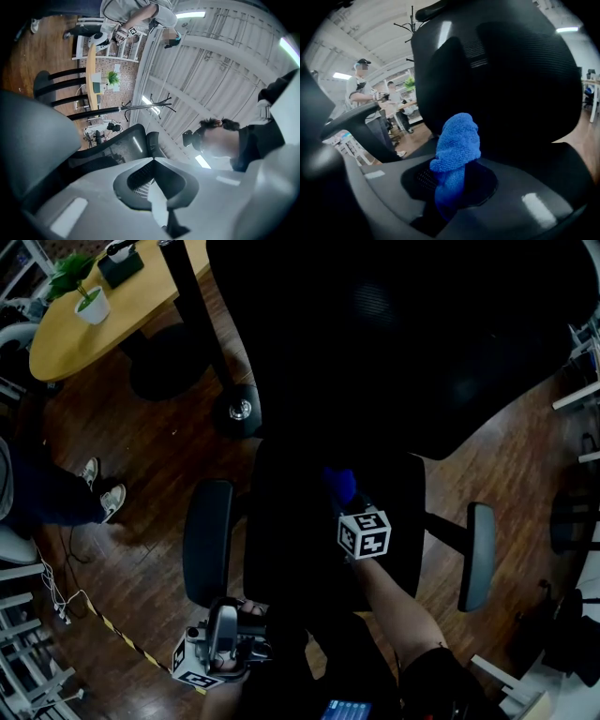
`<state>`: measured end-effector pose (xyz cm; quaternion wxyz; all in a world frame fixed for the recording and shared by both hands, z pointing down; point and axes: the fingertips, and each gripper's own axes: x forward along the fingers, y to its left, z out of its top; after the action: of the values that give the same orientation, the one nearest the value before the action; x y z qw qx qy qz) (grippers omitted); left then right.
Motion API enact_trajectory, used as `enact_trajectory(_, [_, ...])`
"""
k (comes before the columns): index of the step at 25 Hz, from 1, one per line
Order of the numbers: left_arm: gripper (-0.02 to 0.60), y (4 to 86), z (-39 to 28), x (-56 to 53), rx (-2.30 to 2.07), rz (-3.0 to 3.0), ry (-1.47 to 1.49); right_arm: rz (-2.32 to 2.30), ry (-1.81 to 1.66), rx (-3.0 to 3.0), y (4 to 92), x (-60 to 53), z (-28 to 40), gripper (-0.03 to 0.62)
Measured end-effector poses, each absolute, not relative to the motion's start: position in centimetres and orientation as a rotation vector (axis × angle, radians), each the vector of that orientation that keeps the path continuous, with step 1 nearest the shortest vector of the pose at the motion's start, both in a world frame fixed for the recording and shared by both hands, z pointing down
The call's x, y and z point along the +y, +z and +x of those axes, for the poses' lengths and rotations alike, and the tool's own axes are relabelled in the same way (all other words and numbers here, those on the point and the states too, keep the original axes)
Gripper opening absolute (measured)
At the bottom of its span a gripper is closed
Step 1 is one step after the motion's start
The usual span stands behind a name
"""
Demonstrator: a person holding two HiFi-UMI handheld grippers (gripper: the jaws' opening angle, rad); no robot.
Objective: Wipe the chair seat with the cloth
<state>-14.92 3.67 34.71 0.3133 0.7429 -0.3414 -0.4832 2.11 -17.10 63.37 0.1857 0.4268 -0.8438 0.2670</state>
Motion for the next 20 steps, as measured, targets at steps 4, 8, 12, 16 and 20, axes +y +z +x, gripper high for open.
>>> enact_trajectory(4, [-0.007,34.7,-15.3,3.9,-0.915,1.959,-1.280,0.985,0.798,-2.450,63.9,-14.5,-8.0,0.080])
enact_trajectory(8, [-0.007,34.9,-14.9,3.8,-0.916,1.963,-1.272,0.819,0.853,-2.435,66.0,-11.3,-13.6,0.080])
enact_trajectory(12, [-0.008,35.5,-14.7,3.7,-0.928,1.957,-1.261,0.796,0.854,-2.432,67.4,-10.4,-14.1,0.080])
enact_trajectory(16, [-0.008,35.6,-14.4,3.5,-0.925,1.956,-1.258,0.885,0.829,-2.385,68.2,-11.9,-9.8,0.080])
enact_trajectory(20, [-0.008,35.8,-14.0,2.8,-0.920,1.959,-1.249,1.045,0.816,-2.257,69.6,-13.4,-1.3,0.080])
